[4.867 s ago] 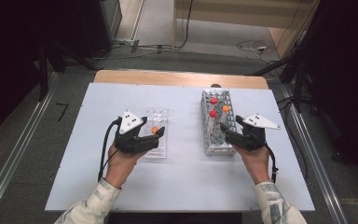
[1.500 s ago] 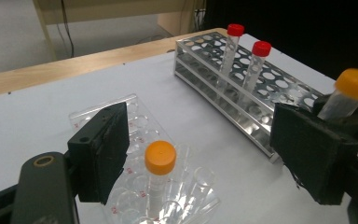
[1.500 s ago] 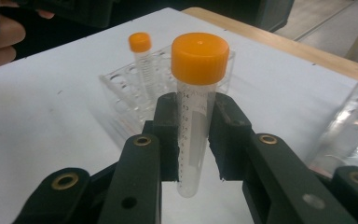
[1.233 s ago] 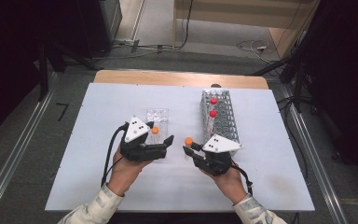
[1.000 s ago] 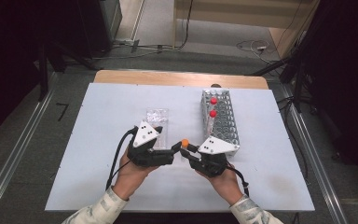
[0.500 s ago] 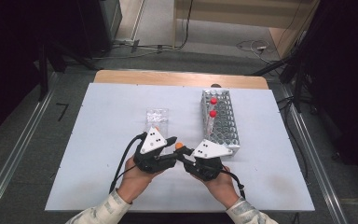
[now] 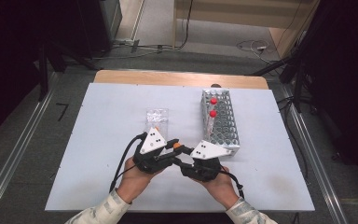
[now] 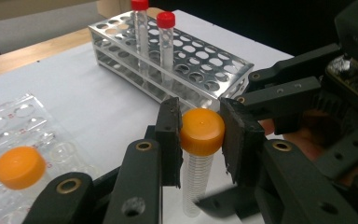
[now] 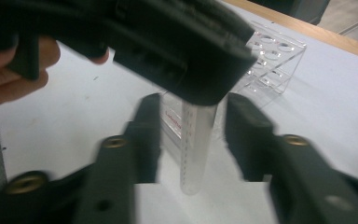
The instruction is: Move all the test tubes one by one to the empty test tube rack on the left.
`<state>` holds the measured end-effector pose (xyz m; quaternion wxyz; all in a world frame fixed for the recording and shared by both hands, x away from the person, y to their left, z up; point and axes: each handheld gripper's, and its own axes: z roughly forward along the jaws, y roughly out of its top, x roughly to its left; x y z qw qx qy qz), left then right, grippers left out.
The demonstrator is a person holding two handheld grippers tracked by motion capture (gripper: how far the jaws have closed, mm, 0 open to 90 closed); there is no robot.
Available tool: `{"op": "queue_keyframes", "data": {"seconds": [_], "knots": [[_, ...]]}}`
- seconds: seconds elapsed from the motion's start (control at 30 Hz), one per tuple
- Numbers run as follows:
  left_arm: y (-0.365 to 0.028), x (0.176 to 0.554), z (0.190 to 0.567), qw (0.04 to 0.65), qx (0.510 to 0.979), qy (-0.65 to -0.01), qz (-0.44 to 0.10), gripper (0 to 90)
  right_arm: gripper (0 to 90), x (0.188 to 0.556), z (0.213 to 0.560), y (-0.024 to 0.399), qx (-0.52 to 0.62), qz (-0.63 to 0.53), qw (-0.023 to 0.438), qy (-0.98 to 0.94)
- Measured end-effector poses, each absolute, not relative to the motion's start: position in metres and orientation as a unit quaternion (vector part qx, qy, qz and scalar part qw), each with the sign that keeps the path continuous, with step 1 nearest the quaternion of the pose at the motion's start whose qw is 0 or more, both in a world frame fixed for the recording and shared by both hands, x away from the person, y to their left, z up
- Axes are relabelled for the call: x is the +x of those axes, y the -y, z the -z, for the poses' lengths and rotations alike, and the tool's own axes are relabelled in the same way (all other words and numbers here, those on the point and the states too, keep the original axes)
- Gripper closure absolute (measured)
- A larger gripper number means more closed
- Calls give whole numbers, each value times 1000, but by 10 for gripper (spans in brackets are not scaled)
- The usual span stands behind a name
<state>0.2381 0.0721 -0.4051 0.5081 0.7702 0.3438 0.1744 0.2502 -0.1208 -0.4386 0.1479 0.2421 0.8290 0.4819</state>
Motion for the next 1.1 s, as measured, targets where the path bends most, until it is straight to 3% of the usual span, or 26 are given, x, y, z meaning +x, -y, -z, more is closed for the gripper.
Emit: {"op": "queue_keyframes", "data": {"seconds": [0.07, 0.2, 0.63, 1.1], "knots": [[-79, 238, 400, 514, 764, -349, -175, 701, 365, 250, 438, 122, 245, -480, 144, -830], [-94, 240, 390, 524, 747, -368, -179, 701, 307, 252, 437, 127, 254, -483, 145, -826], [-123, 243, 374, 527, 724, -393, -209, 701, 302, 254, 436, 133, 264, -484, 150, -821], [-128, 249, 379, 505, 715, -410, -255, 700, 306, 256, 435, 135, 266, -486, 152, -819]]}}
